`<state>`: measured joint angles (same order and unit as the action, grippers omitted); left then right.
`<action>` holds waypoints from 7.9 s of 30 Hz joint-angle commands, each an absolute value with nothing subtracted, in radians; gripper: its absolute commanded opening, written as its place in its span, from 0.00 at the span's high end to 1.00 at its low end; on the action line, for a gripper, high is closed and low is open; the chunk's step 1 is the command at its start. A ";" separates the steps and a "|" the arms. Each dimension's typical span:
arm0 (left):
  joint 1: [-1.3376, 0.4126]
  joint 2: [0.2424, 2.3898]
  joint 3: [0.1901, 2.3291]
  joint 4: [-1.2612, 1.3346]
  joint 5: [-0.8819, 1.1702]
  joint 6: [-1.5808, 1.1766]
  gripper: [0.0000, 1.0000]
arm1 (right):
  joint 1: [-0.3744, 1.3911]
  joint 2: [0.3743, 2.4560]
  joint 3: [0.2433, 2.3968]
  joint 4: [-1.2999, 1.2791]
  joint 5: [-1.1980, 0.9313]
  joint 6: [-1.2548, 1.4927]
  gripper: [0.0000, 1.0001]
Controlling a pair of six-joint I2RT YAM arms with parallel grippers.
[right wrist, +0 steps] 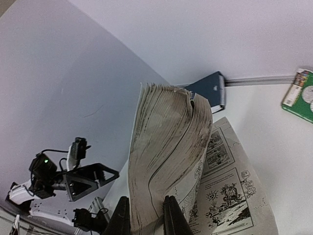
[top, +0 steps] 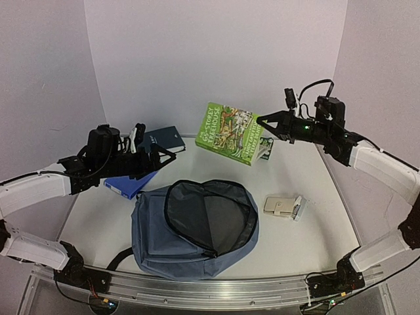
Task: Pack the student bag
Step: Pick up the book from the center of the board, then place the book in the student bag.
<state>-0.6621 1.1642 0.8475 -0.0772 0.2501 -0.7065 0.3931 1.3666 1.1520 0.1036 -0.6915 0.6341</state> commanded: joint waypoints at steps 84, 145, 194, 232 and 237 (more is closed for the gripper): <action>-0.599 1.042 0.645 0.225 0.388 -1.068 0.73 | 0.716 1.398 1.103 0.195 -0.361 0.651 1.00; -0.631 1.417 0.628 0.196 0.644 -1.027 0.20 | 0.519 1.132 0.971 -0.169 -0.544 0.541 1.00; -0.664 1.294 0.822 0.409 0.921 -0.959 1.00 | 0.648 1.652 1.005 0.165 -0.991 0.631 1.00; -0.520 1.241 0.670 0.098 0.694 -0.918 1.00 | 0.793 1.802 1.224 -0.031 -0.475 0.493 0.22; -0.501 1.216 0.615 -0.031 0.617 -0.902 1.00 | 0.775 1.651 1.237 -0.216 -0.258 0.408 0.09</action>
<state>-0.5153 1.2492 0.6445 0.0996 0.7261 -0.9327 0.7877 1.7795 1.2130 -0.0511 -0.4827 0.5223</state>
